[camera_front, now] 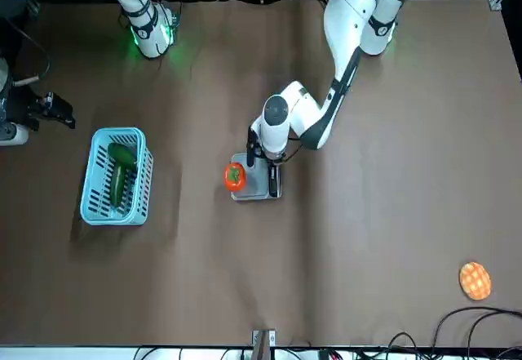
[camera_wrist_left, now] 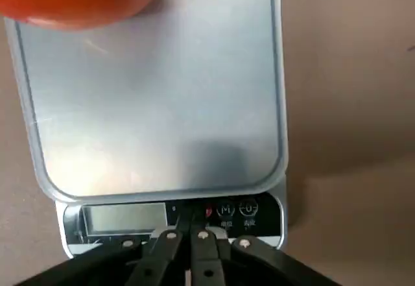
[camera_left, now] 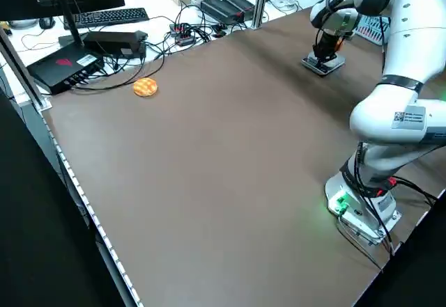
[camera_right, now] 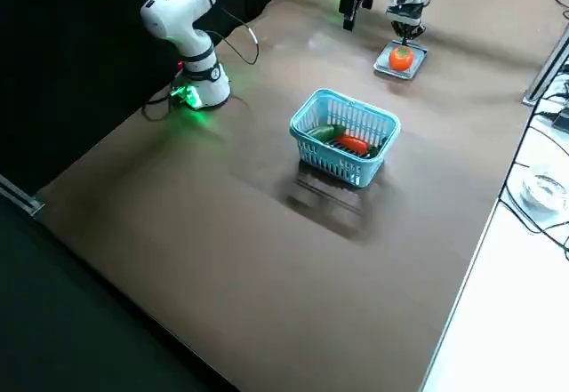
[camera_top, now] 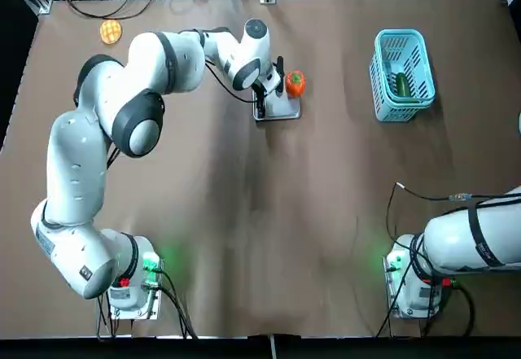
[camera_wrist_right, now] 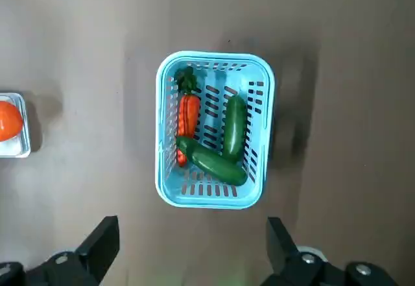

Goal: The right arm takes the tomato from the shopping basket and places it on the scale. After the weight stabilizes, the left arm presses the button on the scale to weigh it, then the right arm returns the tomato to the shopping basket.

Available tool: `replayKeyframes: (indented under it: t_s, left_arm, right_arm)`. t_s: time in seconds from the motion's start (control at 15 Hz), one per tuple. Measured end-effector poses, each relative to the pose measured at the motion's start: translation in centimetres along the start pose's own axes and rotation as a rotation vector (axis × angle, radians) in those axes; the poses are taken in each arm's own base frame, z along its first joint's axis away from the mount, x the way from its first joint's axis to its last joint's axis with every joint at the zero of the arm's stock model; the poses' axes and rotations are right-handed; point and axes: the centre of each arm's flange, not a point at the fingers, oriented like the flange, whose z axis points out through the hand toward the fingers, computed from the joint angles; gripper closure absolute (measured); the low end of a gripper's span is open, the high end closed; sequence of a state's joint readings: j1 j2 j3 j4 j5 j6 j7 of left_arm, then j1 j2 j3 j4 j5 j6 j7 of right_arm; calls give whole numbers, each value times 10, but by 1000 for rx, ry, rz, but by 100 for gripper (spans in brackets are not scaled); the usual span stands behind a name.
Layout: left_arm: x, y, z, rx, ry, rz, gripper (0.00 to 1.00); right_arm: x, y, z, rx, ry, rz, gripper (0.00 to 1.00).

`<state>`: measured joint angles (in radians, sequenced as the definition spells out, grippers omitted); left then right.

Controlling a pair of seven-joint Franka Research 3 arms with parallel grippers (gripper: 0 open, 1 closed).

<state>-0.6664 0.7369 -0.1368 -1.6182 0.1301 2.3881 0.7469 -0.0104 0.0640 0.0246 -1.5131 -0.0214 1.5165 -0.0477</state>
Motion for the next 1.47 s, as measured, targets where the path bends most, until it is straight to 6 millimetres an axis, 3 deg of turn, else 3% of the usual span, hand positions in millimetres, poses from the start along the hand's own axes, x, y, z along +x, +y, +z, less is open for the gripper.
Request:
replayKeyframes:
  t_s: [0.73, 0.93, 1.07, 1.13, 1.2, 1.4, 1.47]
  left_arm:
    - [-1, -1, 0, -3, -5, -4, 99]
    - [-11, -12, -10, -13, -27, -25, 99]
    - [-19, -24, -35, -11, -37, -45, 99]
    - [-31, -36, -74, 4, -39, -69, 98]
    - [-37, -42, -95, 17, -34, -80, 97]
    - [-59, -56, -147, 45, -29, -120, 73]
    - [-68, -59, -159, 44, -35, -134, 71]
  right_arm:
    - [0, -1, 0, 0, 0, -1, 1]
    - [0, -2, 0, 1, 2, -4, 1]
    - [1, -3, 0, 2, 9, -6, 0]
    - [2, -4, 0, 9, 11, -6, 1]
    - [2, -6, 1, 19, 10, -8, 1]
    - [3, -32, 15, 104, -21, -42, 1]
    - [5, -47, 22, 133, -35, -63, 1]
